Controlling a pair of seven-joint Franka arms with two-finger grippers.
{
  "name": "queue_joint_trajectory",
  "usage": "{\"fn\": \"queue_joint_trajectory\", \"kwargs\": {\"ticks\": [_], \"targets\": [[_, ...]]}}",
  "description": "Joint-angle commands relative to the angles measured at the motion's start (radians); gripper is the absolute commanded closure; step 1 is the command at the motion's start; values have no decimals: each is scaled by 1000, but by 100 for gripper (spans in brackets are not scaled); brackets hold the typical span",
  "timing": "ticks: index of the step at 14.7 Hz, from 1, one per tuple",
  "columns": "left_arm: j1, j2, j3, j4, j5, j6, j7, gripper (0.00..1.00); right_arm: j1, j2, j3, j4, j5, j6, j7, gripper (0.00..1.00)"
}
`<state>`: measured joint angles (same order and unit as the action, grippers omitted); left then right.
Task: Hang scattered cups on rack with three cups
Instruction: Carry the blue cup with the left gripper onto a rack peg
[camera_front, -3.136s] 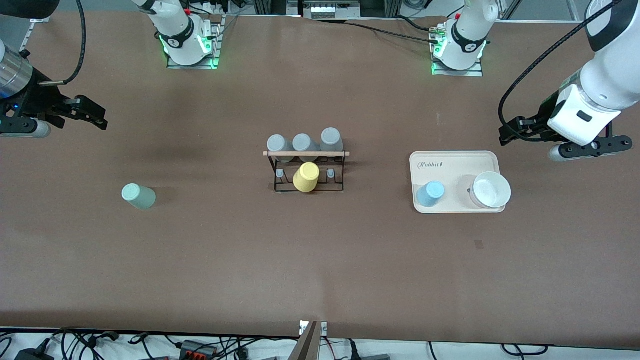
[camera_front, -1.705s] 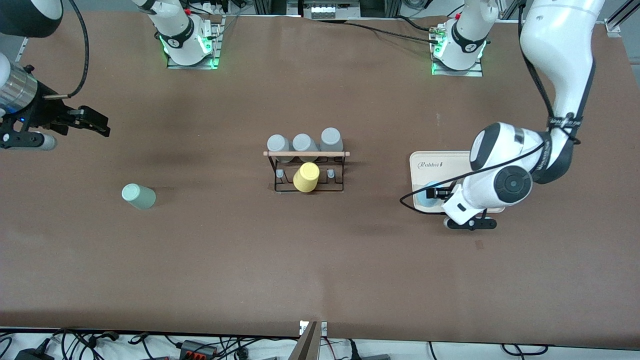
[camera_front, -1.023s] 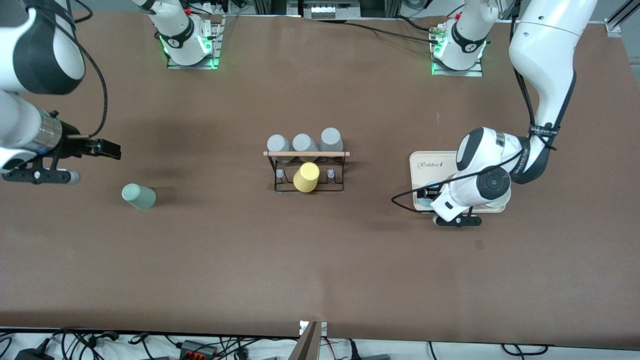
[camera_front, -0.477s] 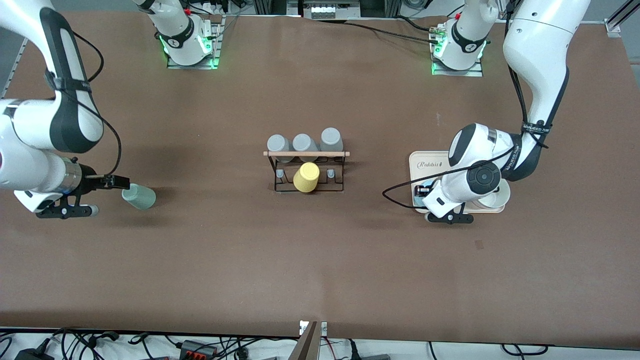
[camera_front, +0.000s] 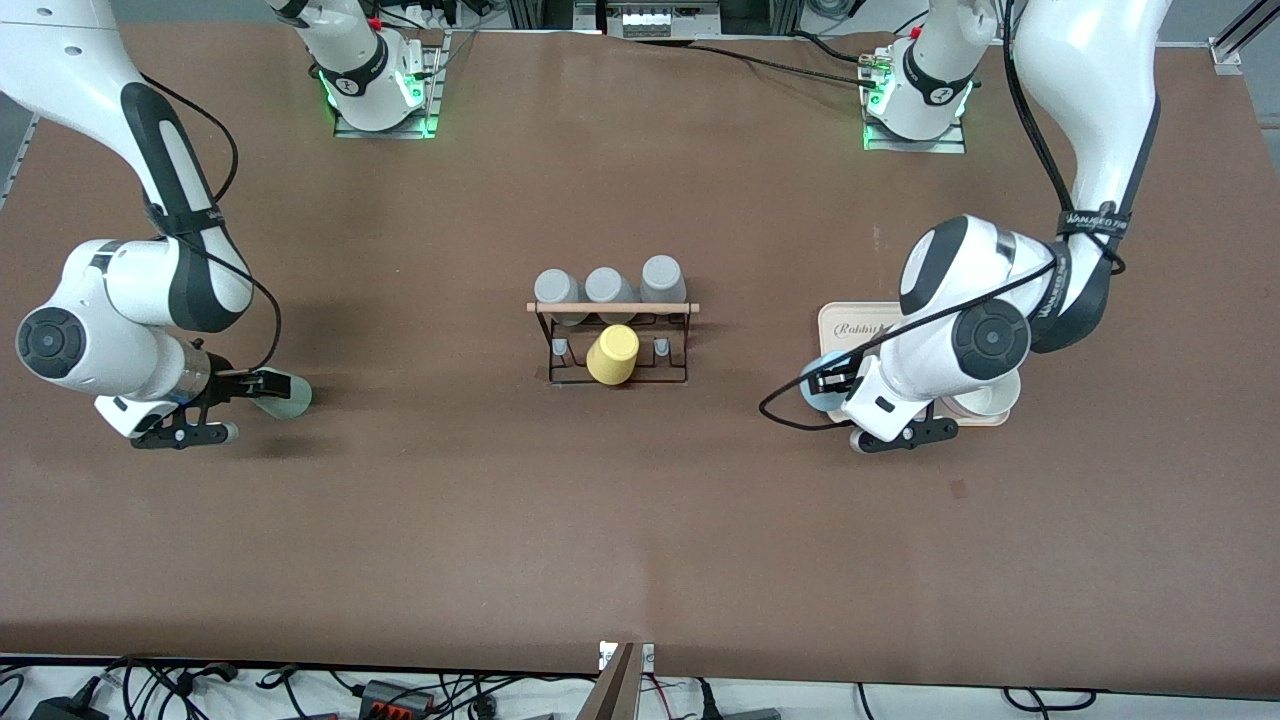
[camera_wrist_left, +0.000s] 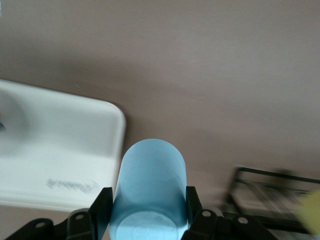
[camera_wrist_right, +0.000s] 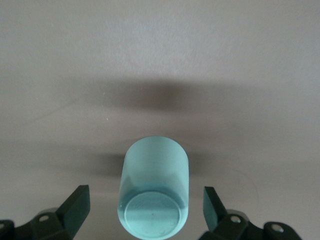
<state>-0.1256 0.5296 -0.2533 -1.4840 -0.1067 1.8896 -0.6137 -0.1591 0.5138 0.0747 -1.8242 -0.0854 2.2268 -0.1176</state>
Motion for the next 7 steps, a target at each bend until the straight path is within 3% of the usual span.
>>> {"fn": "queue_joint_trajectory", "kwargs": {"ticks": [1,4,5,7], "targets": [[-26,16,0,79,-138,-33,-206,99,-14,-20,8,-33,-10,14,-17,0],[-78,15,0,123,-235,-33,-413,99,-19,-20,8,-43,-10,16,-33,0],[-110,16,0,125,-238,-32,-464,99,-20,-20,8,-44,-10,16,-34,4],[-146,26,2,126,-238,-17,-526,99,-20,-20,8,-44,-10,14,-40,29]]}}
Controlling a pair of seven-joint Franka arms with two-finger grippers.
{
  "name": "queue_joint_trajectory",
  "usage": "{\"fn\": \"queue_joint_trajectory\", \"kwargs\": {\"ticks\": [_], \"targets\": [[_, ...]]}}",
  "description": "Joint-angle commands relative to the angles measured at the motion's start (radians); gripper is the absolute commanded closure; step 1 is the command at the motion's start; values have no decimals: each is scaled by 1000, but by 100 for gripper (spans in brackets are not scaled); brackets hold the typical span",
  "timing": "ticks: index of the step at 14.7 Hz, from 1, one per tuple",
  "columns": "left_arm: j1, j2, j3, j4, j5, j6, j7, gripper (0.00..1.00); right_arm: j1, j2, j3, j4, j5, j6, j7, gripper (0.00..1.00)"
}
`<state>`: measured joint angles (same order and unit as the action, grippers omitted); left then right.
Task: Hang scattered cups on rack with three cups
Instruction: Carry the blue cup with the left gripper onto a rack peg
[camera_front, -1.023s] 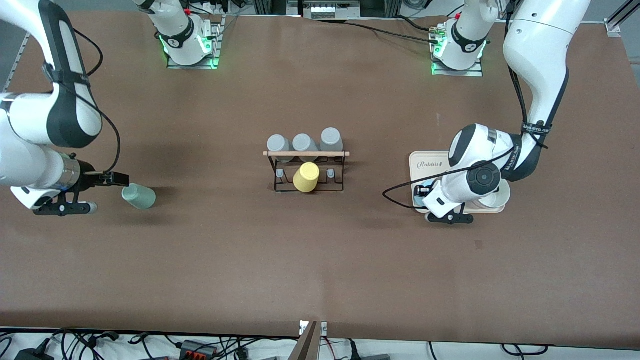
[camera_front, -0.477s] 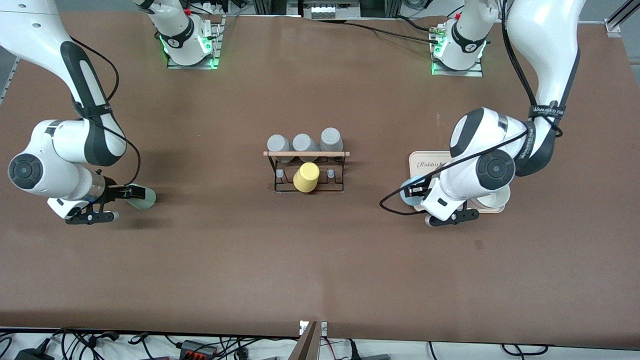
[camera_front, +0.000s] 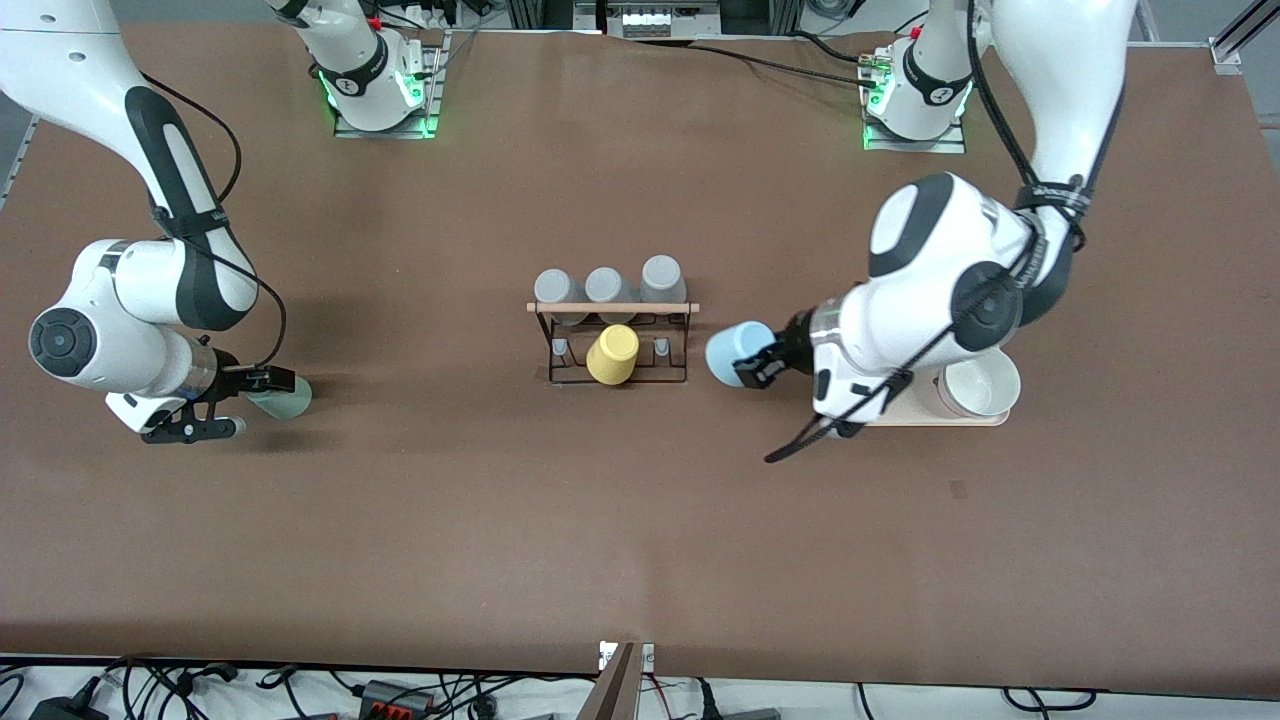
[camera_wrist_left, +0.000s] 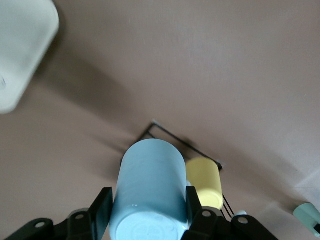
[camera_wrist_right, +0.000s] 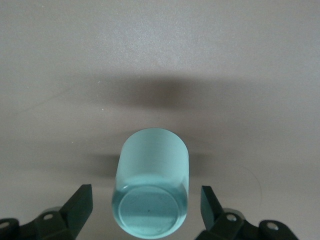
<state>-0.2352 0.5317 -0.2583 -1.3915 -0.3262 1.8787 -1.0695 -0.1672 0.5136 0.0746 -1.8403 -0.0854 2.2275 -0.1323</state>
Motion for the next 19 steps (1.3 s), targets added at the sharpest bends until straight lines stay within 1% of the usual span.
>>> {"fn": "queue_joint_trajectory", "kwargs": {"ticks": [1,4,5,7,8,10,12,13,14,15,16,17,18,19], "targets": [[-50,33,7,34,-17,28,-79,99,-12,-20,8,-28,-10,14,-27,40],[-116,54,16,32,-8,85,-122,99,-3,-24,10,-17,-10,4,-27,66],[-118,60,16,31,-2,100,-124,99,0,-29,16,-10,-8,1,-24,71],[-141,79,19,31,16,126,-122,99,17,-43,34,33,-4,-35,-13,76],[-148,85,17,29,54,131,-122,99,34,-44,36,71,4,-75,-12,76],[-167,105,16,28,137,132,-124,99,75,-44,36,168,7,-190,38,76],[-187,126,16,28,177,132,-124,99,118,-44,37,248,10,-296,112,76],[-188,137,16,28,187,132,-124,97,141,-44,39,286,12,-340,150,76],[-188,145,16,28,190,132,-122,87,159,-44,43,314,27,-377,193,76],[-185,146,17,28,191,132,-110,57,181,-44,45,341,45,-406,235,76],[-178,145,19,28,197,131,-104,25,208,-44,43,361,61,-432,268,76],[-180,136,21,29,229,128,-89,0,237,-44,43,381,68,-452,299,76],[-168,125,19,32,260,116,-80,0,262,-44,43,398,70,-466,334,76],[-141,85,22,32,263,99,-79,0,290,-44,45,415,70,-482,382,76]]}}
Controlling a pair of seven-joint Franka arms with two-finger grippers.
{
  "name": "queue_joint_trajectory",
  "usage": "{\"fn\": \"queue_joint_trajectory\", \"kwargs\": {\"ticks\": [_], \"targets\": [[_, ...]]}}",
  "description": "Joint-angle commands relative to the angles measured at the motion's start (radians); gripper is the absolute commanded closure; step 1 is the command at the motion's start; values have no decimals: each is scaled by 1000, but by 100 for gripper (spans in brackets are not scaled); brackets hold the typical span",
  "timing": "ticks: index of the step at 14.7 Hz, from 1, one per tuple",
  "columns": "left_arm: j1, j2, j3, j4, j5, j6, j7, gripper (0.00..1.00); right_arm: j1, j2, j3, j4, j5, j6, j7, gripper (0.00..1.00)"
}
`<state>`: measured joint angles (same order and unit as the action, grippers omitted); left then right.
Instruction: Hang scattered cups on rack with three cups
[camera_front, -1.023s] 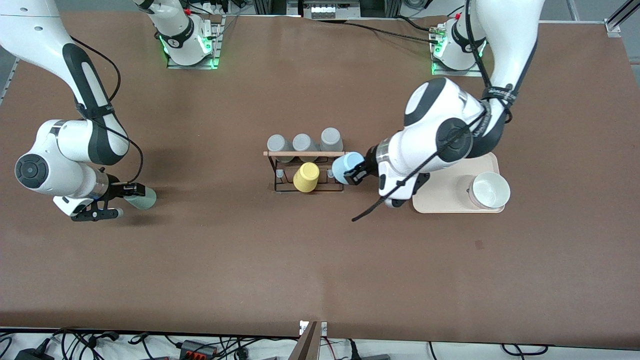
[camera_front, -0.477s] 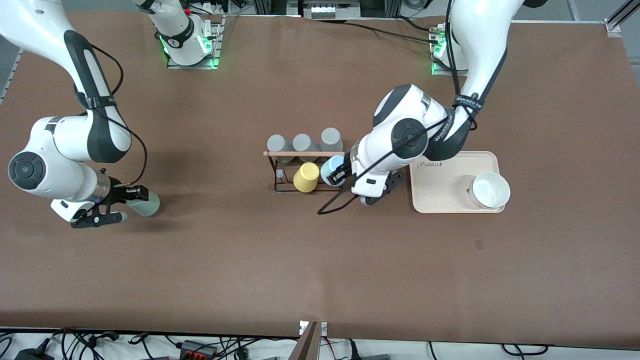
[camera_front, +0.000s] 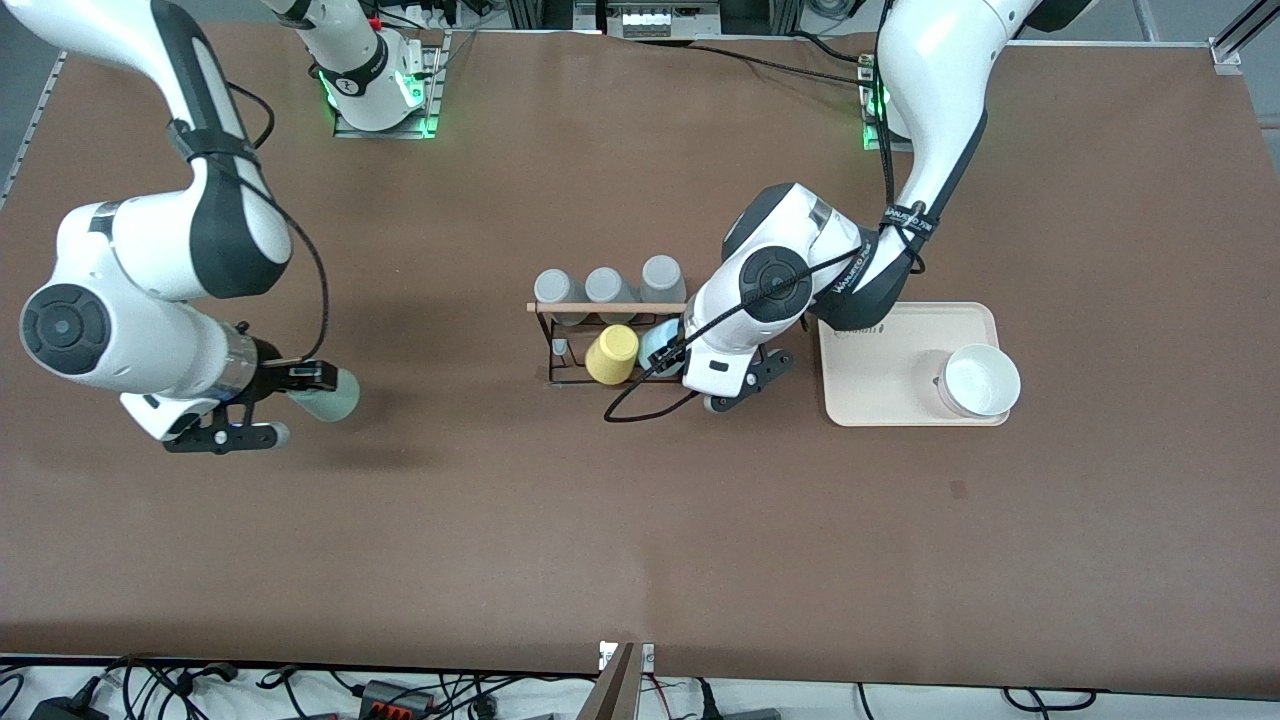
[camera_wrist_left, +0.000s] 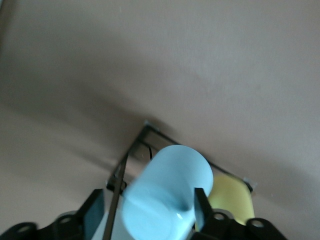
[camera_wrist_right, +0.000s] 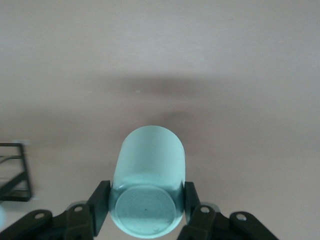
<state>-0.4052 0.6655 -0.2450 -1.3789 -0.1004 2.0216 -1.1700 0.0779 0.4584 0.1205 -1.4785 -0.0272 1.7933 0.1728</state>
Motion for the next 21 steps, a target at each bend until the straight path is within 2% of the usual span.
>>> {"fn": "queue_joint_trajectory", "kwargs": {"ticks": [1,2,6,8,9,10,12,13,16,18,21], "targets": [[78,-78,10,20,48,-55,26,0,72,11,-1,67,12,-55,114,76],[138,-116,4,18,79,-66,70,0,98,11,-1,75,12,-55,150,76],[316,-236,3,17,94,-248,473,0,219,29,-2,125,50,-46,345,76],[339,-289,9,21,160,-371,584,0,267,32,-2,129,50,-35,417,76],[350,-323,7,20,195,-388,634,0,291,40,-2,130,50,-22,456,76],[351,-364,7,14,206,-408,676,0,313,48,-2,130,50,-6,488,76],[368,-383,7,12,206,-480,720,0,354,69,-2,130,50,18,543,76],[381,-392,-3,-3,205,-484,719,0,374,80,-2,130,49,37,565,76],[382,-466,-5,-129,196,-451,718,0,407,106,-2,133,49,77,609,76],[411,-494,-5,-167,191,-422,719,0,419,118,-2,138,49,84,631,76],[417,-595,-14,-340,191,-304,722,0,424,141,-2,138,49,84,645,76]]}}
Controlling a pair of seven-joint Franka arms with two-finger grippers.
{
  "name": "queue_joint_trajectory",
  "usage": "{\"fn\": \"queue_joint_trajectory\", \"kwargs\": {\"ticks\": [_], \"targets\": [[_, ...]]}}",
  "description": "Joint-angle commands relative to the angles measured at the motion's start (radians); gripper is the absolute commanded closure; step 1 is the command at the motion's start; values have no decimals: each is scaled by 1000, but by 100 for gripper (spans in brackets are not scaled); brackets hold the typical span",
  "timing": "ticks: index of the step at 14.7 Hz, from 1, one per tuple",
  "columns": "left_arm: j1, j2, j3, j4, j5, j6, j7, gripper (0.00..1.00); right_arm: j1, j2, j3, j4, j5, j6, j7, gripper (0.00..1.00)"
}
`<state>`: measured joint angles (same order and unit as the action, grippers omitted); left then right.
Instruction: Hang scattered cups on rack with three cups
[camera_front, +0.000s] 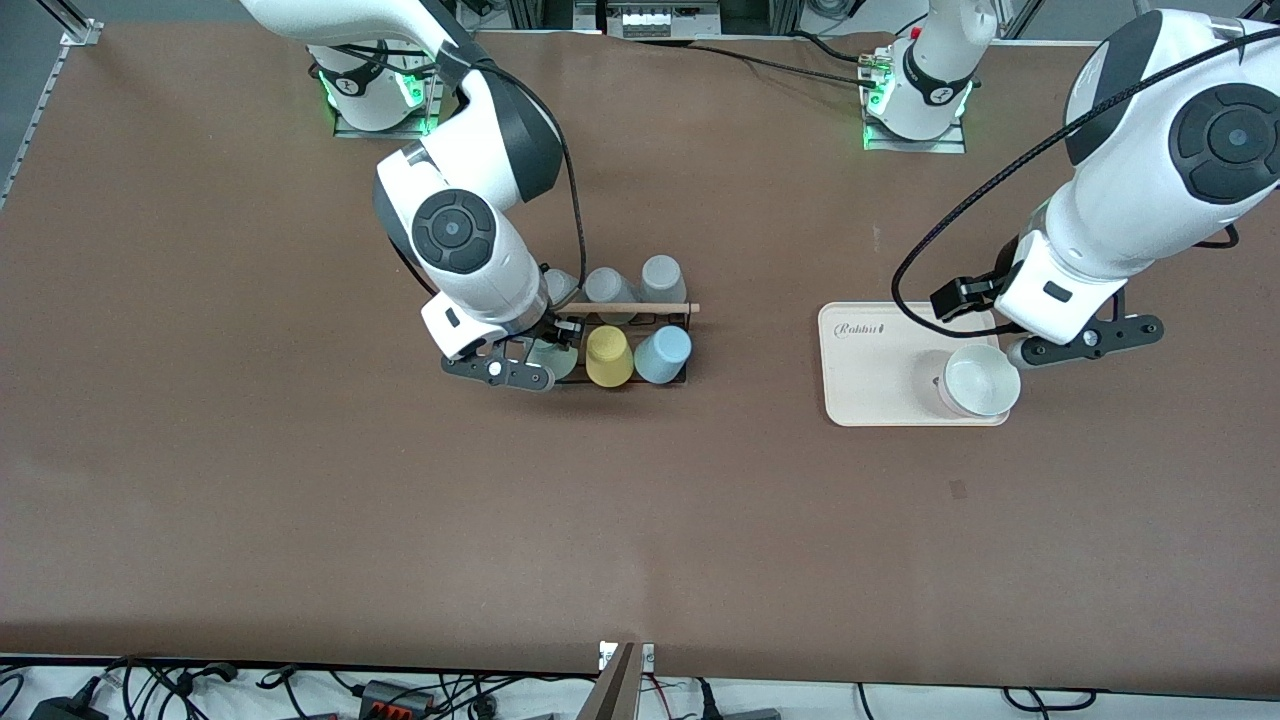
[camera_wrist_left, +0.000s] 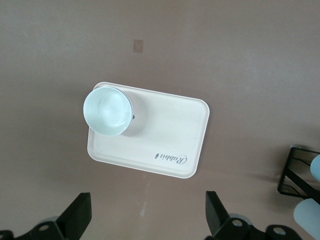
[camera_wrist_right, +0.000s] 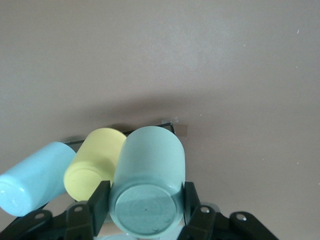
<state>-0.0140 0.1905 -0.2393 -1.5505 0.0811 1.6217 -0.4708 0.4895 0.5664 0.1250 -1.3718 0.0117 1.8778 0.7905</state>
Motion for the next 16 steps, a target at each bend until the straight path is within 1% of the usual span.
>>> {"fn": "queue_joint_trajectory", "kwargs": {"ticks": [1,3,5,7,9,10,11,12,13,14,16], "targets": [[28,-124,-14,-175,8,116,31,0,15,36,-7,31,10,0,26,76],[2,-103,21,-123,5,121,90,0,17,52,-7,30,8,0,27,76],[-14,-100,87,-109,-1,121,168,0,20,82,-7,30,1,24,27,76],[2,-97,92,-70,2,106,234,0,20,104,-7,28,-1,47,26,76],[19,-109,91,-62,-9,23,316,0,18,115,-7,30,-1,49,26,74],[28,-109,89,-59,-35,4,325,0,18,116,-7,30,1,49,26,66],[55,-108,90,-57,-71,4,325,0,17,116,-7,30,2,49,23,47],[65,-106,91,-56,-84,4,327,0,15,115,-8,31,2,49,16,17],[65,-106,83,-54,-70,4,327,0,12,110,-8,33,2,49,9,0],[65,-105,80,-54,-70,4,325,0,9,102,-11,40,-1,46,-6,0],[65,-103,80,-54,-86,4,327,0,3,96,-16,92,-2,24,-84,0]]}}
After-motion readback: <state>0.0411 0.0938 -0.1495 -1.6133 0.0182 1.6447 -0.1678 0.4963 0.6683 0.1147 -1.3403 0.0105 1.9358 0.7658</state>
